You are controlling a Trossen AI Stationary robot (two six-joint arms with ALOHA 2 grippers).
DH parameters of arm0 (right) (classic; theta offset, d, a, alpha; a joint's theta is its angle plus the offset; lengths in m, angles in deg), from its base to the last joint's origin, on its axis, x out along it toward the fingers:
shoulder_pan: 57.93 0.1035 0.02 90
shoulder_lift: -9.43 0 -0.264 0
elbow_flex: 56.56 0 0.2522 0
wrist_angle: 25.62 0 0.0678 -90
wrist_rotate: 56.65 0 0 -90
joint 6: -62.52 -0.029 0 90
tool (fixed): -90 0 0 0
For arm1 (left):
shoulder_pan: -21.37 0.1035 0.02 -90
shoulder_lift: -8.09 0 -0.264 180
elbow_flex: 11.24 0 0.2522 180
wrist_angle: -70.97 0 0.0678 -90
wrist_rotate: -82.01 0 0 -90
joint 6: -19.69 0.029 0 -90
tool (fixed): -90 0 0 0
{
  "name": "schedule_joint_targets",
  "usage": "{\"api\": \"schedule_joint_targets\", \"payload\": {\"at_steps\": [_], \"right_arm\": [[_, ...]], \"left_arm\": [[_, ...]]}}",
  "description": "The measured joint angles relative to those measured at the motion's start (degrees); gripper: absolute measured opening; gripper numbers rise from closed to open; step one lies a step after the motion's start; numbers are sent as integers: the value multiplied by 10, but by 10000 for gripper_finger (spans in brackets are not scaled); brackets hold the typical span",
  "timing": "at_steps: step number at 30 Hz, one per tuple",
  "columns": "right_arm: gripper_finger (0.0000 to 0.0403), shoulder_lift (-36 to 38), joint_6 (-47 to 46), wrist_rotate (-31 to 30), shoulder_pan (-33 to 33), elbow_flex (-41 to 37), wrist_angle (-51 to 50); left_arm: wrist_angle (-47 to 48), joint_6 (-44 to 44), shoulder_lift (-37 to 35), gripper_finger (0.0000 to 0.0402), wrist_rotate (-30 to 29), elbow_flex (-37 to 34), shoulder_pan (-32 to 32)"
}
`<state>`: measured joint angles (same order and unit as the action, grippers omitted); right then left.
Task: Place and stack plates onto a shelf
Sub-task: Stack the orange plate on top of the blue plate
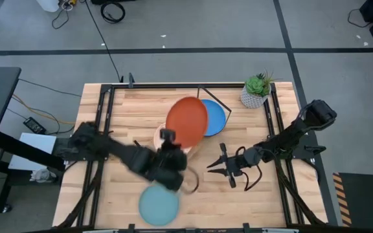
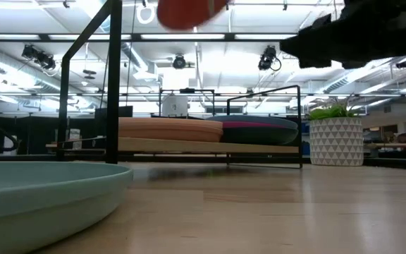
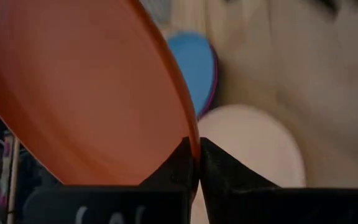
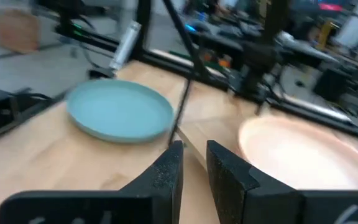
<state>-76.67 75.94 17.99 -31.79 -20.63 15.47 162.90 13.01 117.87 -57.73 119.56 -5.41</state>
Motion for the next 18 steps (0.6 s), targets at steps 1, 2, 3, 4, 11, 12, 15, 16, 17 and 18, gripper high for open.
{"api": "schedule_joint_targets", "payload": {"at_steps": [1,2,3,4,11,12,15,16,17,18], "right_arm": [[77,0,-7,-27,10,0,-7],[77,0,-13,-56,21,0,-14],[77,0,-17,-84,34,0,-22],[77,0,-22,-111,47,0,-29],[77,0,-56,-315,145,0,-75],[77,0,-66,-338,158,0,-81],[77,0,-102,-389,188,0,-102],[77,0,-111,-400,196,0,-104],[77,0,-119,-410,203,0,-106],[77,0,-125,-419,208,0,-106]], "left_arm": [[-2,23,0,22,24,-11,19],[-2,50,0,20,53,-22,38],[-3,76,0,17,81,-33,57],[-9,103,0,15,106,-45,76],[-121,366,0,15,274,-94,192],[-131,406,0,15,297,-95,208],[-143,494,0,15,366,-96,255],[-144,517,0,15,393,-96,271],[-141,537,0,15,420,-96,287],[-139,556,0,15,442,-96,303]]}}
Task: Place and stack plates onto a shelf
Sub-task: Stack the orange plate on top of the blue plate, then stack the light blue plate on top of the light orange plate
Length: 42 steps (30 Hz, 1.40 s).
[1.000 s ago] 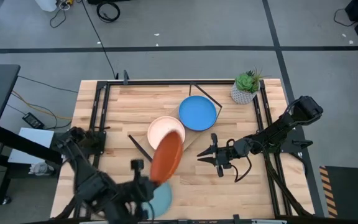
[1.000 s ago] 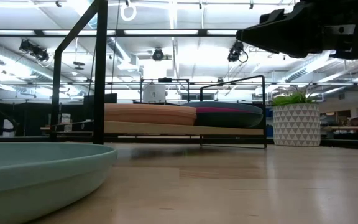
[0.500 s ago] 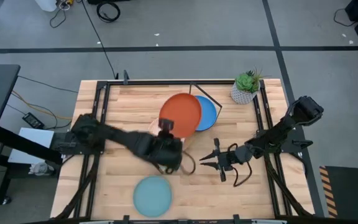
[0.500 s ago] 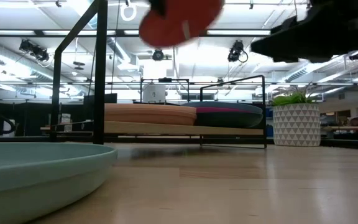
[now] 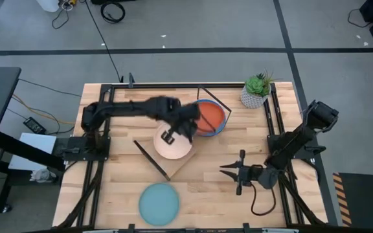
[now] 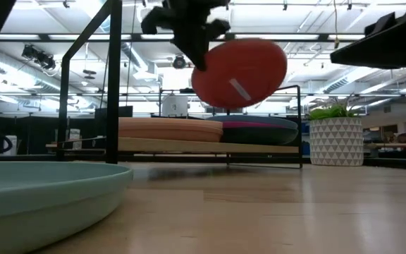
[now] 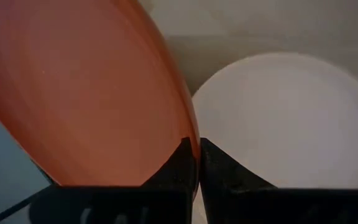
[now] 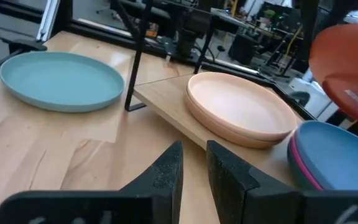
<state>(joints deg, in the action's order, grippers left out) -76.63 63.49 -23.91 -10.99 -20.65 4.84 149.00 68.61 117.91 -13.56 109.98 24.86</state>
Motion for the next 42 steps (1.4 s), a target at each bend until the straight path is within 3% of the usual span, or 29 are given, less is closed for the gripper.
{"api": "schedule_joint_targets", "payload": {"at_steps": [6,12,20,25,29,37,42], "right_arm": [[77,0,-17,-18,10,0,2],[77,0,-5,-37,9,0,4],[77,0,74,-54,9,0,59],[77,0,100,-60,9,0,73],[77,0,107,-66,-1,0,72],[77,0,146,-64,-29,0,62],[77,0,194,-61,-52,0,66]], "left_arm": [[-7,105,5,15,40,0,59],[-19,164,34,21,61,0,77],[-44,147,68,89,16,0,75],[-42,72,64,157,-7,0,67],[-25,24,49,182,-25,1,49],[-41,-39,-3,156,90,1,-54],[-44,-181,-7,144,106,1,-147]]}}
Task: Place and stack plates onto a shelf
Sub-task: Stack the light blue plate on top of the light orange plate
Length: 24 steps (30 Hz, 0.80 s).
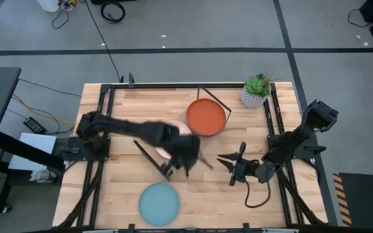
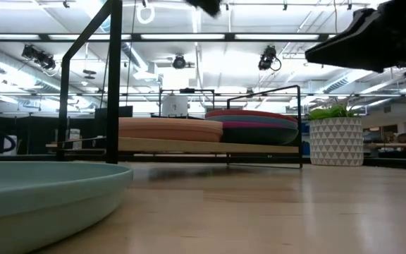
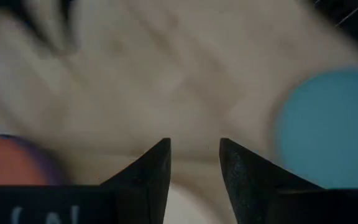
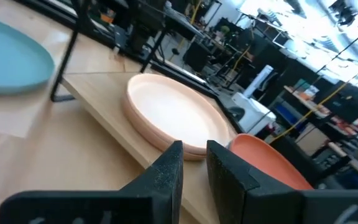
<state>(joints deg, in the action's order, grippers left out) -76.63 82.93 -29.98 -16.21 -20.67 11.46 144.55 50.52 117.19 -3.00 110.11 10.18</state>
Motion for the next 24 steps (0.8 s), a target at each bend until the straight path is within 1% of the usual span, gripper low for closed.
{"api": "schedule_joint_targets", "payload": {"at_steps": [2,5,8,9,14,16,19,21,23,24], "right_arm": [[77,0,9,7,-11,0,-1],[77,0,10,31,-27,0,-4],[77,0,9,74,-41,0,-5],[77,0,9,90,-45,0,-4],[77,0,4,162,-57,0,2],[77,0,3,180,-59,0,3],[77,0,4,197,-59,0,10],[77,0,12,202,-59,0,15],[77,0,21,213,-59,0,22],[77,0,27,215,-59,0,23]], "left_arm": [[5,-80,0,143,7,0,-34],[1,-189,0,142,36,0,-83],[-16,-292,0,142,36,0,-132],[-18,-324,0,142,24,0,-148],[-17,-482,10,142,-85,-2,-223],[-20,-559,17,142,-106,-2,-249],[3,-678,24,142,-149,-3,-295],[27,-750,34,142,-204,-2,-327],[70,-826,50,142,-268,-3,-360],[85,-866,59,142,-290,-3,-375]]}}
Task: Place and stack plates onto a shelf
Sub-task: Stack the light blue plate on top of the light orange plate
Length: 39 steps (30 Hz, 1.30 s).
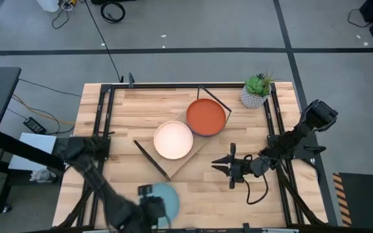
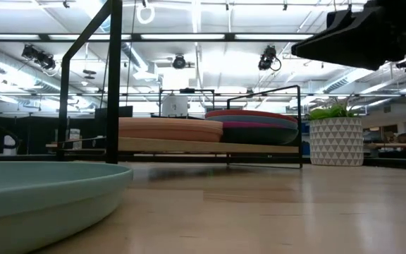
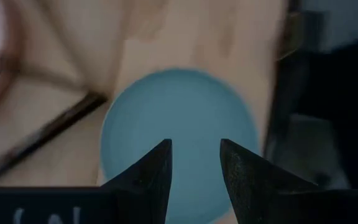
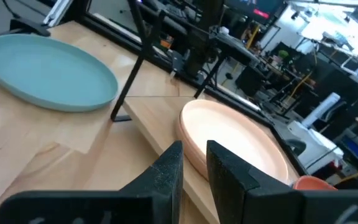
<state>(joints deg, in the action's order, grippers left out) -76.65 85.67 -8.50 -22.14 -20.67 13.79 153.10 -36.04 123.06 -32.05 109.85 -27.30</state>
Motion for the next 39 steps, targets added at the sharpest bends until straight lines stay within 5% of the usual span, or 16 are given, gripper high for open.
{"api": "schedule_joint_targets", "payload": {"at_steps": [7,12,19,32,39], "right_arm": [[77,0,29,56,-15,0,27],[77,0,36,118,-34,0,47],[77,0,25,152,-49,0,51],[77,0,6,167,-55,0,47],[77,0,-4,166,-55,0,41]], "left_arm": [[106,-227,63,142,-11,0,-68],[164,-310,91,142,-8,-9,-75],[151,-385,82,142,-6,-106,-65],[-85,-386,-69,142,8,-366,-16],[-289,-383,-114,142,20,-480,2]]}}
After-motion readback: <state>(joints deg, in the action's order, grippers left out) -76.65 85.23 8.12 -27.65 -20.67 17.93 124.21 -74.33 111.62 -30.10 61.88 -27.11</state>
